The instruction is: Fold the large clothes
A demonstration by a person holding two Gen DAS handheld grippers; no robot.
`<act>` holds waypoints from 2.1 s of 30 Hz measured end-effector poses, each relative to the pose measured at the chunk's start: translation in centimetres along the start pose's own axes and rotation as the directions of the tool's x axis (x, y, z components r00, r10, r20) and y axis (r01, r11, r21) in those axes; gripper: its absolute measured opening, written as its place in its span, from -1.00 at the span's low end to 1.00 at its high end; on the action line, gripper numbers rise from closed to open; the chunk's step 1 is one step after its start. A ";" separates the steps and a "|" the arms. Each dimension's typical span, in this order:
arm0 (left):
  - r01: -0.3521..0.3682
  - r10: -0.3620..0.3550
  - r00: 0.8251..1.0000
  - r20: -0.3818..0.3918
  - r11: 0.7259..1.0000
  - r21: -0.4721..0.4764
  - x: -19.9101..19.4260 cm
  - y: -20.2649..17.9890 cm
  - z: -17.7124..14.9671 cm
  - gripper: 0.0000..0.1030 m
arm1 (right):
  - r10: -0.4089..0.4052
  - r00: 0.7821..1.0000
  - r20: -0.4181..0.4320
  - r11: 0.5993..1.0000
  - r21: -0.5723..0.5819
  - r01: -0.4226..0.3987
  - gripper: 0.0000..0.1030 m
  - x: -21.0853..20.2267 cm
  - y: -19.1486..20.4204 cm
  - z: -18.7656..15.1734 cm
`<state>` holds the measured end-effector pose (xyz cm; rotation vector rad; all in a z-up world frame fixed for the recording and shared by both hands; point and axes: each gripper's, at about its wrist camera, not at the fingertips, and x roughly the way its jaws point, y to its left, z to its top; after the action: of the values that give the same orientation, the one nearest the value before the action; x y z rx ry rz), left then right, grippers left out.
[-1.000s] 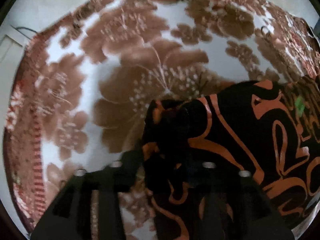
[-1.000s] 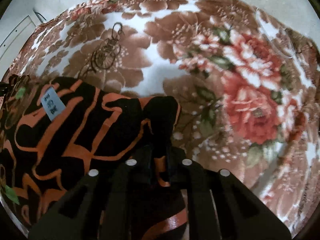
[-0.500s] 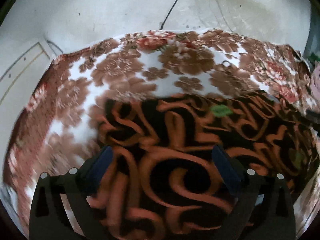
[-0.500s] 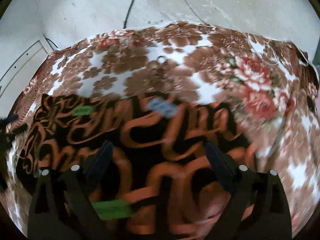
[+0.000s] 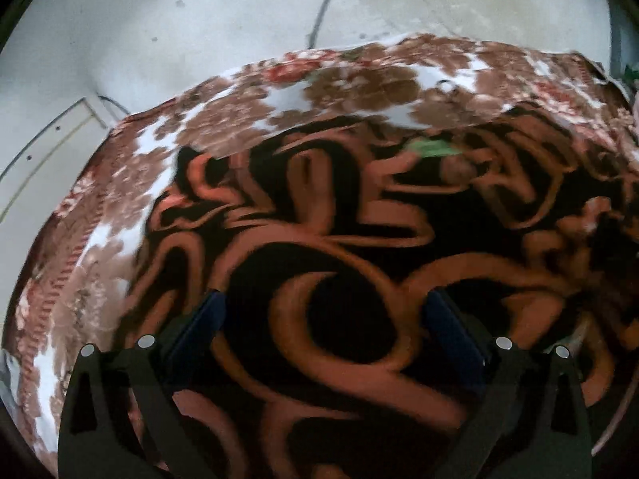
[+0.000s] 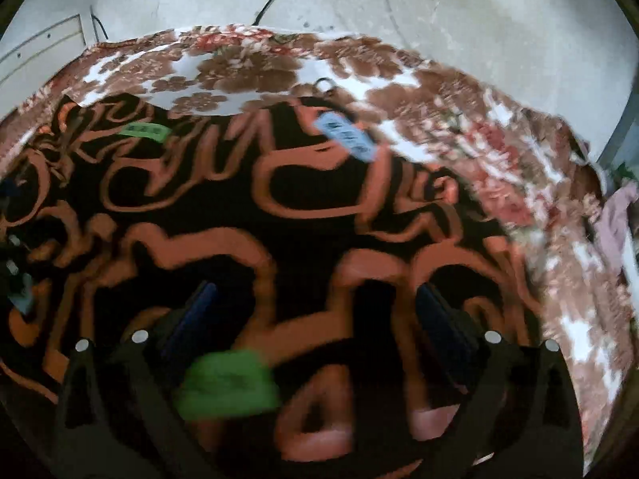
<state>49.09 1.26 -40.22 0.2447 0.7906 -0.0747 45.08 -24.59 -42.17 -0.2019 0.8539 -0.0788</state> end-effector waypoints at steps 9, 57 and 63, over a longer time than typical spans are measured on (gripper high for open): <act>-0.171 0.170 0.985 -0.042 0.985 -0.021 -0.1 6.4 -1.7 0.92 | -0.010 1.000 -0.011 1.000 -0.018 0.010 0.90 0.7 -6.5 -1.4; 0.324 -0.243 0.945 0.218 0.624 -0.711 -2.5 12.9 -12.7 0.83 | 0.068 0.990 -0.121 0.994 0.095 -0.057 0.90 -3.4 4.1 3.0; 0.310 -0.196 0.951 0.241 0.623 -0.718 -2.4 12.0 -11.2 0.89 | 0.041 0.985 -0.165 0.993 0.118 -0.022 0.90 -3.0 3.3 1.2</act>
<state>41.55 15.57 -43.79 -0.6752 0.6496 -0.0253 43.96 -20.77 -39.87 -0.0733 1.0167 -0.1167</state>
